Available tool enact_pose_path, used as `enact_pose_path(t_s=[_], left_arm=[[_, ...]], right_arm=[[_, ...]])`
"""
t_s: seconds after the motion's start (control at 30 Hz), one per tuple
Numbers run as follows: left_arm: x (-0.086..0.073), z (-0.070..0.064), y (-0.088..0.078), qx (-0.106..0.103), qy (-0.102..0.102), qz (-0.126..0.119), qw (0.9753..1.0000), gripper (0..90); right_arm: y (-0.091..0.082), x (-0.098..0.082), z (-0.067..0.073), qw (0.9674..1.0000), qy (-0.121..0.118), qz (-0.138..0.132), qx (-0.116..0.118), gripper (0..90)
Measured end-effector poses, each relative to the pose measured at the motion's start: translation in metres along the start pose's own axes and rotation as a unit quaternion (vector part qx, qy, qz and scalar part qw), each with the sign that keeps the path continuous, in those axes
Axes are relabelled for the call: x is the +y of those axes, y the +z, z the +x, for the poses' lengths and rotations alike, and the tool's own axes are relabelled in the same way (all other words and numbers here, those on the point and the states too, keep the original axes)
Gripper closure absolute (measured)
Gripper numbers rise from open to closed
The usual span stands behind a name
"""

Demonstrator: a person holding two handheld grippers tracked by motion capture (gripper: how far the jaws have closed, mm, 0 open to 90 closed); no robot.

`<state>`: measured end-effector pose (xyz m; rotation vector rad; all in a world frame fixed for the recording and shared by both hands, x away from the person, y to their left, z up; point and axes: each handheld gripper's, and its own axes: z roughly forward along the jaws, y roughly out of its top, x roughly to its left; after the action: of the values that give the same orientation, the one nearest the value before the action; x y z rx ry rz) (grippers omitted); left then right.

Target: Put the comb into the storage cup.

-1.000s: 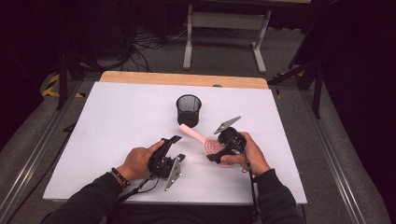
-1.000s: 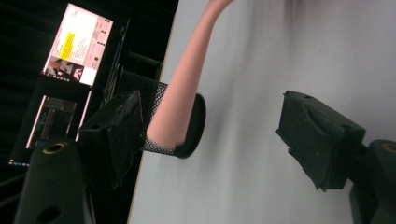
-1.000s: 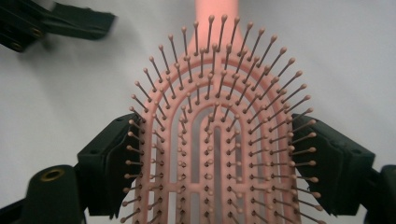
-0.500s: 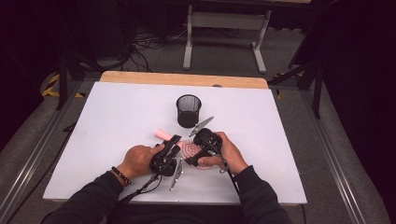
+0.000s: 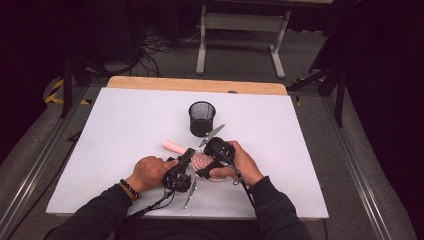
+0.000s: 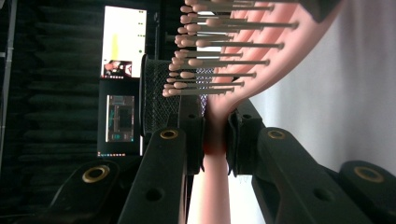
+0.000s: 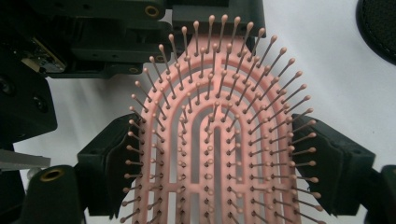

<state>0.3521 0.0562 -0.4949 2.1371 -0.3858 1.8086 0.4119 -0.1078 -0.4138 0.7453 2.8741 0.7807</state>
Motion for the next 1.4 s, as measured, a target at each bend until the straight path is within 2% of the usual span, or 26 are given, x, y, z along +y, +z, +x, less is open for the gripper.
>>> enact_pose_path(t_s=[0.17,0.23,0.27,0.33,0.4,0.47,0.5,0.57,0.6,0.67,0.7,0.73,0.77,0.87,0.97,1.03,1.1,1.13,1.17,1.2,1.23,1.27,1.3,1.33,1.37,1.4], left_arm=[[0.001,-0.002,0.0,0.003,0.008,0.005,1.0,79.6],[0.001,-0.001,0.0,0.003,0.018,0.008,0.9998,79.7],[0.001,-0.003,0.001,0.01,0.012,0.007,0.9999,79.7],[0.001,-0.003,0.001,0.014,0.013,0.011,0.9998,79.8],[0.0,-0.002,0.001,0.014,0.016,0.016,0.9996,79.8],[-0.002,-0.002,0.001,0.016,0.009,0.019,0.9997,79.8],[-0.003,-0.001,0.001,0.014,0.015,0.023,0.9995,79.9],[-0.004,-0.001,0.001,0.021,0.012,0.024,0.9994,79.9],[-0.005,0.0,0.002,0.015,0.011,0.026,0.9995,79.9],[-0.005,0.0,0.002,0.018,0.01,0.027,0.9994,79.9],[-0.006,0.0,0.002,0.012,0.007,0.03,0.9994,79.9],[-0.006,-0.001,0.002,0.015,0.001,0.029,0.9995,79.9],[-0.006,0.0,0.002,0.014,0.01,0.029,0.9994,79.9],[-0.007,0.001,0.002,0.019,0.008,0.032,0.9993,79.9],[-0.011,0.003,0.002,0.024,0.001,0.031,0.9992,79.9],[-0.013,0.004,0.002,0.025,-0.008,0.032,0.9992,80.0],[-0.013,0.005,0.002,0.027,-0.007,0.034,0.9991,79.9],[-0.015,0.005,0.001,0.028,-0.017,0.034,0.9989,79.9],[-0.016,0.007,0.001,0.032,-0.015,0.031,0.9989,79.9],[-0.017,0.007,0.0,0.028,-0.018,0.038,0.9987,79.9],[-0.017,0.008,0.001,0.024,-0.02,0.037,0.9988,80.0],[-0.017,0.008,0.001,0.024,-0.02,0.037,0.9988,79.9],[-0.018,0.009,0.0,0.024,-0.019,0.04,0.9987,80.0],[-0.02,0.01,0.0,0.024,-0.028,0.038,0.9986,79.9],[-0.02,0.01,0.0,0.024,-0.028,0.038,0.9986,79.9],[-0.02,0.011,0.0,0.025,-0.024,0.037,0.9987,79.9]], right_arm=[[0.001,0.0,-0.002,1.0,0.002,-0.001,0.008,19.5],[0.002,0.0,-0.003,0.9999,0.006,-0.003,0.012,19.4],[0.002,-0.001,-0.003,0.9999,0.007,-0.004,0.012,19.4],[0.001,-0.002,-0.003,0.9998,0.013,-0.013,0.009,19.2],[-0.003,-0.003,-0.001,0.9998,0.008,-0.02,0.002,19.2],[-0.008,-0.004,0.0,0.9995,0.005,-0.026,-0.015,20.6],[-0.011,-0.005,0.0,0.9993,0.004,-0.033,-0.018,20.7],[-0.019,-0.007,-0.001,0.9986,0.005,-0.047,-0.026,20.0],[-0.023,-0.009,-0.001,0.9979,0.002,-0.056,-0.031,19.4],[-0.032,-0.013,-0.002,0.9962,0.002,-0.077,-0.04,18.7],[-0.037,-0.015,-0.002,0.9944,0.0,-0.094,-0.047,19.6],[-0.043,-0.018,-0.002,0.9921,-0.007,-0.111,-0.057,19.9],[-0.047,-0.021,-0.002,0.9901,-0.009,-0.125,-0.063,19.8],[-0.062,-0.028,-0.003,0.9826,-0.014,-0.168,-0.078,19.6],[-0.078,-0.038,-0.004,0.9712,-0.017,-0.216,-0.099,19.1],[-0.087,-0.047,-0.007,0.9639,-0.01,-0.238,-0.119,18.9],[-0.093,-0.056,-0.011,0.9578,0.0,-0.254,-0.135,18.0],[-0.095,-0.061,-0.014,0.9551,0.012,-0.261,-0.141,17.8],[-0.096,-0.066,-0.017,0.9529,0.02,-0.264,-0.148,17.7],[-0.096,-0.071,-0.02,0.9509,0.027,-0.264,-0.159,17.6],[-0.096,-0.077,-0.023,0.9477,0.033,-0.266,-0.174,17.3],[-0.096,-0.077,-0.023,0.9477,0.033,-0.266,-0.174,17.3],[-0.095,-0.087,-0.026,0.9421,0.042,-0.272,-0.191,17.2],[-0.094,-0.09,-0.027,0.94,0.043,-0.273,-0.2,16.8],[-0.094,-0.09,-0.027,0.94,0.043,-0.273,-0.2,16.8],[-0.092,-0.099,-0.028,0.9337,0.041,-0.276,-0.224,16.5]])
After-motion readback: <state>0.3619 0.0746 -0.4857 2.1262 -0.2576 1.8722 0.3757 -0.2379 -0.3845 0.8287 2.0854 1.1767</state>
